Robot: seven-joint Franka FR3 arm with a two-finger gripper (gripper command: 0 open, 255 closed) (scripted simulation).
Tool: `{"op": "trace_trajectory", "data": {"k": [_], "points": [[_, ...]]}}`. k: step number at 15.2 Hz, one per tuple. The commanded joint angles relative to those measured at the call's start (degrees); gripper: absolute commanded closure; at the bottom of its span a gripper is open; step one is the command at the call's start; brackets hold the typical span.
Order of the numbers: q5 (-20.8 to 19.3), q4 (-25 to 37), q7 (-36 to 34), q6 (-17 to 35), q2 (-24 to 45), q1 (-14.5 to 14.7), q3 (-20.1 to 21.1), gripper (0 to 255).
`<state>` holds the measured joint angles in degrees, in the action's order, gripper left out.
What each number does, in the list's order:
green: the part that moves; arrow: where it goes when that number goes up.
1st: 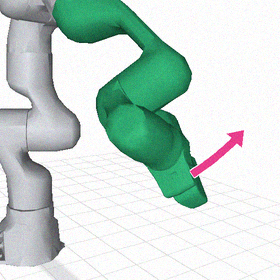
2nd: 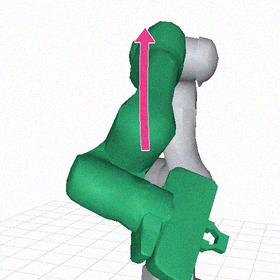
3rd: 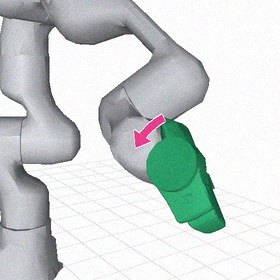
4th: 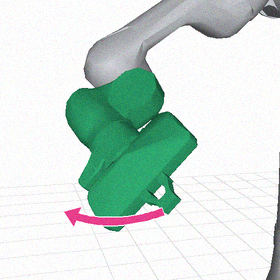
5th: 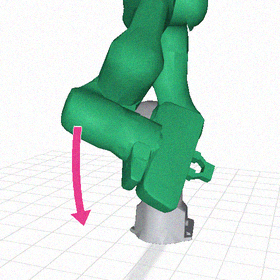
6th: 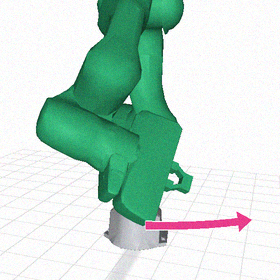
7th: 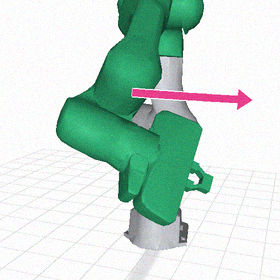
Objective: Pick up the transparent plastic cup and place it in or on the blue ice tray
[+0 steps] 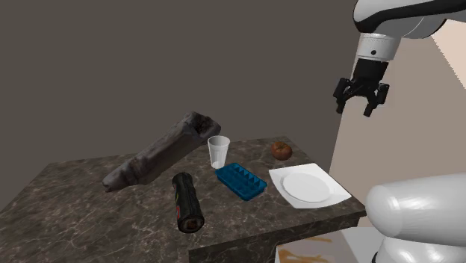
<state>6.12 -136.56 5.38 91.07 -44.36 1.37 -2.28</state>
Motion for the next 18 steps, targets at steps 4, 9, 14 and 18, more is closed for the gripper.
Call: {"op": "trace_trajectory", "data": {"k": [4, 9, 14, 18], "points": [[2.5, -0.6, -3.2, 3.6, 2.7, 1.3, 3.1, 0], [6.2, -0.1, -8.2, 9.6, 8.6, 3.4, 8.0, 0], [8.8, 2.2, -13.1, 15.5, 16.0, 5.2, 12.8, 0], [9.8, 5.3, -17.0, 19.9, 22.8, 6.3, 16.4, 0]]}}
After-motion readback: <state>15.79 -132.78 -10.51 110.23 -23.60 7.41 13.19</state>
